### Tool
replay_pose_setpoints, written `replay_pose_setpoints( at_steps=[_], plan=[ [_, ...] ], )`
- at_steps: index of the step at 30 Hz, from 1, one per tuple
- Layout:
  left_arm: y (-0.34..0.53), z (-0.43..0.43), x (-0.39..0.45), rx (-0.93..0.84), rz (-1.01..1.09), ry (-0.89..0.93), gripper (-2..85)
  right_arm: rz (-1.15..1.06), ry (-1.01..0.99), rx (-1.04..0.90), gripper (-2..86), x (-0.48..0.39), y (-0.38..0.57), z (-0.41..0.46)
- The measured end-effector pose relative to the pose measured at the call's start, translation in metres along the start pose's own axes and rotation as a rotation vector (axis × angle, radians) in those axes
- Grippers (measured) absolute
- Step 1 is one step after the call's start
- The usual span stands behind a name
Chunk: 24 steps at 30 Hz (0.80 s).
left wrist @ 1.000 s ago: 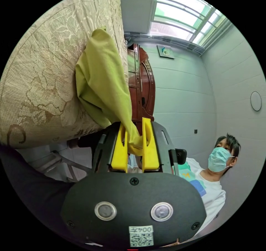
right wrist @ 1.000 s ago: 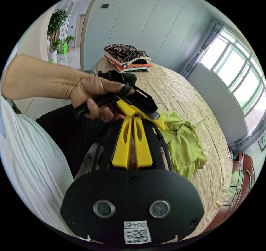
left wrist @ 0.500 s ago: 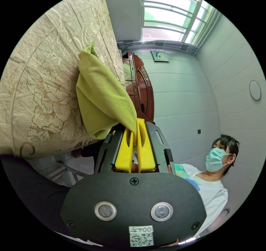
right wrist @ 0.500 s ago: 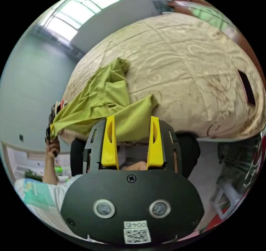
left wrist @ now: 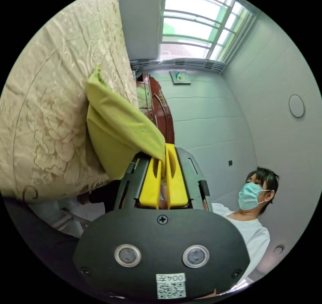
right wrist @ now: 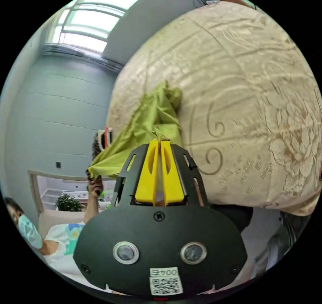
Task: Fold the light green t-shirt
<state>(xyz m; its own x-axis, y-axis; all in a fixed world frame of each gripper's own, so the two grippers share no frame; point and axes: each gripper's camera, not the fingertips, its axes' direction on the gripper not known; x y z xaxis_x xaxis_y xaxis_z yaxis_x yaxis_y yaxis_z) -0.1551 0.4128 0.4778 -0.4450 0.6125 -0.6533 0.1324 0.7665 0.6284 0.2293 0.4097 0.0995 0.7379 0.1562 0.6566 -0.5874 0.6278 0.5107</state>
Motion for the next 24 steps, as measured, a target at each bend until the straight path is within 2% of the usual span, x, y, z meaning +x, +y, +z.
replay_pose_setpoints(
  at_steps=[3, 7, 8, 10, 14, 18, 20, 24],
  plan=[
    [-0.039, -0.001, 0.065, 0.041, 0.141, 0.034, 5.0, -0.168, -0.136, 0.216, -0.4, -0.055, -0.01, -0.08],
    [-0.095, 0.005, 0.204, 0.098, 0.392, 0.155, 4.7, -0.39, -0.35, 0.604, -0.6, -0.136, 0.002, -0.212],
    [-0.107, 0.006, 0.251, 0.109, 0.474, 0.201, 4.6, -0.418, -0.364, 0.648, -0.6, -0.148, 0.005, -0.227],
    [-0.12, 0.009, 0.318, 0.114, 0.59, 0.215, 4.7, -0.54, -0.316, 0.769, -0.6, -0.196, 0.021, -0.277],
    [-0.117, 0.018, 0.413, 0.123, 0.719, 0.093, 4.9, -0.616, -0.174, 0.844, -0.6, -0.227, 0.048, -0.293],
    [-0.088, 0.003, 0.371, 0.156, 0.639, 0.081, 4.9, -0.614, -0.207, 0.759, -0.6, -0.164, 0.089, -0.238],
    [-0.063, -0.018, 0.295, 0.199, 0.507, 0.097, 4.8, -0.525, -0.197, 0.671, -0.6, -0.112, 0.104, -0.19],
    [-0.014, -0.047, 0.162, 0.291, 0.261, 0.064, 4.3, -0.117, -0.168, 0.404, -0.4, 0.039, 0.13, -0.035]
  ],
)
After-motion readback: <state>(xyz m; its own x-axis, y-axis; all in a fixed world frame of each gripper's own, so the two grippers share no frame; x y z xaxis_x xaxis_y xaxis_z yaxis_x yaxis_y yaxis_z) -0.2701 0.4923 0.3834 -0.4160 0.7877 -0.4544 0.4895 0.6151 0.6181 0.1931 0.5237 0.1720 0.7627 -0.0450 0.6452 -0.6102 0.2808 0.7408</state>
